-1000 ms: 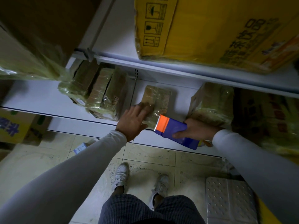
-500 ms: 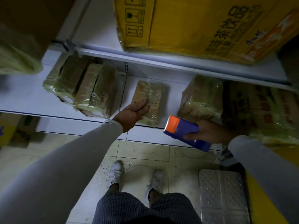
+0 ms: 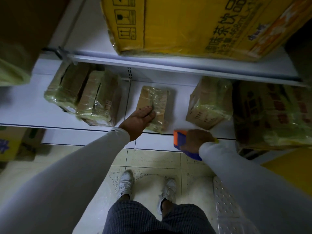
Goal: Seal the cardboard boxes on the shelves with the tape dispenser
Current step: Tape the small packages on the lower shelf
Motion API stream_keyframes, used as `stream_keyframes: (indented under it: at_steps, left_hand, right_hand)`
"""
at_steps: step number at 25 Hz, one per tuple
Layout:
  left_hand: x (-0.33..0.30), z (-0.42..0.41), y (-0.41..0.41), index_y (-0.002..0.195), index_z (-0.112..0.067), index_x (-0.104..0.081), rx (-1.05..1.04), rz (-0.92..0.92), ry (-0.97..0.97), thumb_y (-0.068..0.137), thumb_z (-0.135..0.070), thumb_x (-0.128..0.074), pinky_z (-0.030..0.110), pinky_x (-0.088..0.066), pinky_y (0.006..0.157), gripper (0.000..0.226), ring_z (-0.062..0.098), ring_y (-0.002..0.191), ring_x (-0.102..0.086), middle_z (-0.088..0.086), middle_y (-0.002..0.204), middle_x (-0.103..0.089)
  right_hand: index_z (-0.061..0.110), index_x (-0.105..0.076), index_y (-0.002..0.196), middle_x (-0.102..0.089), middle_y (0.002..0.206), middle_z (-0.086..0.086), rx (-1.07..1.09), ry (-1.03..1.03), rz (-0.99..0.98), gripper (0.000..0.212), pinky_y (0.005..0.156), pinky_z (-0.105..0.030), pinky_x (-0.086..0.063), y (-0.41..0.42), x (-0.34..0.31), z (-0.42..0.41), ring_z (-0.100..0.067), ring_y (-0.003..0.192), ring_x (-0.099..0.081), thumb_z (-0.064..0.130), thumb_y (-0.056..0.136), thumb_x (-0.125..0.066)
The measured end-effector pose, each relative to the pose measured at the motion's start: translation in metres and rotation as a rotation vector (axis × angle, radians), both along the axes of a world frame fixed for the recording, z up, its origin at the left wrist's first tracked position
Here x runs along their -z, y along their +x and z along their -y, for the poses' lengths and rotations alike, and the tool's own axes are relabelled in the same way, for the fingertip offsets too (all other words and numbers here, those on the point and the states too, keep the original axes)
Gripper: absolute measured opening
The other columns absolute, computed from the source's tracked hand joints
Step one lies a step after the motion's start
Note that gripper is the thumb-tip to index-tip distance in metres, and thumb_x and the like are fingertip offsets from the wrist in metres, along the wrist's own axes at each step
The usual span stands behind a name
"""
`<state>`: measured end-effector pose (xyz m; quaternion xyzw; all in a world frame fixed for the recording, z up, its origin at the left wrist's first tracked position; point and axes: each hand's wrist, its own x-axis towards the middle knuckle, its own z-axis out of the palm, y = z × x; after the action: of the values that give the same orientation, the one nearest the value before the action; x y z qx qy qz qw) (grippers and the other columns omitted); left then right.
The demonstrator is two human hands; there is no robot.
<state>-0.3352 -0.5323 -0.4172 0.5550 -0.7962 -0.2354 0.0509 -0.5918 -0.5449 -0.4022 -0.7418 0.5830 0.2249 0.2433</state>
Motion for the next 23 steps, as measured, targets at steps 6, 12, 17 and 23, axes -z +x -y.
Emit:
stream_keyframes:
  at_steps: [6,12,17,23]
  left_hand:
    - [-0.008,0.002,-0.027,0.142,-0.02,-0.031,-0.115,0.254,-0.154,0.08,-0.069,-0.046,0.046,-0.028,0.11,0.08,0.031,0.124,-0.04,0.01,0.137,-0.041]
    - [0.004,-0.002,-0.035,0.151,-0.028,-0.007,-0.052,0.447,-0.229,0.084,-0.073,-0.034,0.056,-0.02,0.111,0.085,0.035,0.125,-0.034,0.014,0.136,-0.036]
    - [0.002,-0.003,-0.016,0.152,-0.026,-0.007,0.033,0.46,-0.218,0.089,-0.062,-0.039,0.053,-0.017,0.113,0.079,0.035,0.132,-0.03,0.012,0.147,-0.031]
    - [-0.005,-0.007,-0.035,0.15,-0.026,0.0,-0.113,0.352,-0.098,0.075,-0.075,-0.049,0.055,-0.014,0.114,0.102,0.033,0.132,-0.029,0.006,0.146,-0.031]
  right_hand:
    - [0.022,-0.049,0.07,-0.057,0.064,0.006,0.244,0.065,0.143,0.045,0.051,-0.022,-0.036,-0.023,0.008,-0.033,-0.01,0.057,-0.055,0.062,0.079,-0.065]
    - [0.022,-0.067,0.089,-0.07,0.08,0.001,0.318,0.052,0.318,0.041,0.067,-0.03,-0.053,-0.041,-0.006,-0.027,-0.016,0.071,-0.066,0.061,0.077,-0.069]
    - [0.024,-0.058,0.074,-0.06,0.068,0.008,0.34,0.047,0.298,0.039,0.058,-0.025,-0.044,-0.05,-0.005,-0.038,-0.012,0.065,-0.061,0.062,0.078,-0.069]
    - [0.021,-0.057,0.065,-0.058,0.061,0.006,0.385,0.028,0.357,0.044,0.055,-0.023,-0.041,-0.049,-0.009,-0.045,-0.01,0.059,-0.059,0.061,0.077,-0.071]
